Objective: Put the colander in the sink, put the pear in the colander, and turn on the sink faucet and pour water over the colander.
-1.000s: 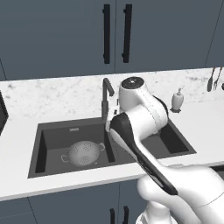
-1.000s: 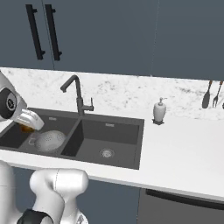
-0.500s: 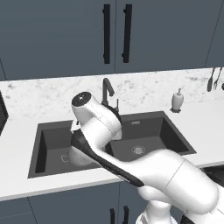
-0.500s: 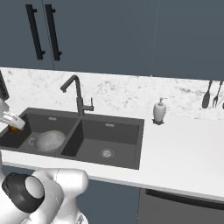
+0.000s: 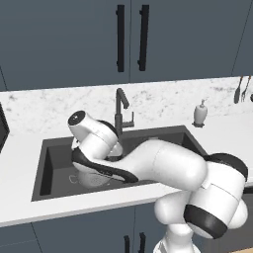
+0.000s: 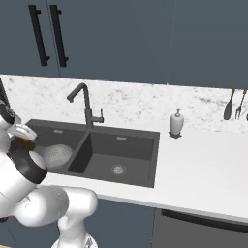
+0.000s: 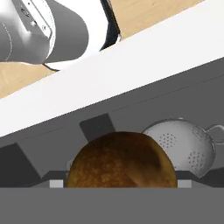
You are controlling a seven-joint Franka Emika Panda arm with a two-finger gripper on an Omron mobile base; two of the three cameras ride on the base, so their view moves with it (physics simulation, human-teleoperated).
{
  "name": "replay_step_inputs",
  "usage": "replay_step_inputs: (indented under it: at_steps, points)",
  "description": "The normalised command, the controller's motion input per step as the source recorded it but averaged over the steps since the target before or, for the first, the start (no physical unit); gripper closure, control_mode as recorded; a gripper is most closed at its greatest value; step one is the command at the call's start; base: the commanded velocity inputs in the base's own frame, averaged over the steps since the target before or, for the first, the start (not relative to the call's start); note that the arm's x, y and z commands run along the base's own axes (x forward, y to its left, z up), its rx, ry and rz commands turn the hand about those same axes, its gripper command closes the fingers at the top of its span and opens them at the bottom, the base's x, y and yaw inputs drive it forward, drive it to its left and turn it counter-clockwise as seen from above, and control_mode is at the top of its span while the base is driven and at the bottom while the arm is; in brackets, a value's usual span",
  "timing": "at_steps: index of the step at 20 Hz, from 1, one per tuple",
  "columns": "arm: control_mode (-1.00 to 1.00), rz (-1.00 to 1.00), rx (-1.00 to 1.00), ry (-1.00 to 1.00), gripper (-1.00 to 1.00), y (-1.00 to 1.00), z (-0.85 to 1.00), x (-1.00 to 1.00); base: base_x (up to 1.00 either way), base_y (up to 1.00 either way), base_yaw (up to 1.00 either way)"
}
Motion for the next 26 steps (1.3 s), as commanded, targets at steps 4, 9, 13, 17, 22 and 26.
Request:
replay_step_inputs:
  at_steps: [4, 9, 13, 17, 22, 26]
  points:
    - [-1.00, 0.00, 0.02, 0.00, 1.00, -0.20, -0.63, 0.43, 0.00, 0.00, 0.00]
    - [-1.00, 0.00, 0.02, 0.00, 1.00, -0.17, -0.61, 0.38, 0.00, 0.00, 0.00]
    - [-1.00, 0.00, 0.00, 0.00, 1.00, 0.00, -0.49, 0.37, 0.00, 0.00, 0.00]
    - [-1.00, 0.00, 0.00, 0.00, 1.00, 0.15, -0.41, 0.34, 0.00, 0.00, 0.00]
    - [-1.00, -0.02, 0.00, 0.00, 1.00, 0.29, -0.39, 0.30, 0.00, 0.00, 0.00]
    - [-1.00, -0.04, -0.02, 0.00, 1.00, 0.45, -0.39, 0.28, 0.00, 0.00, 0.00]
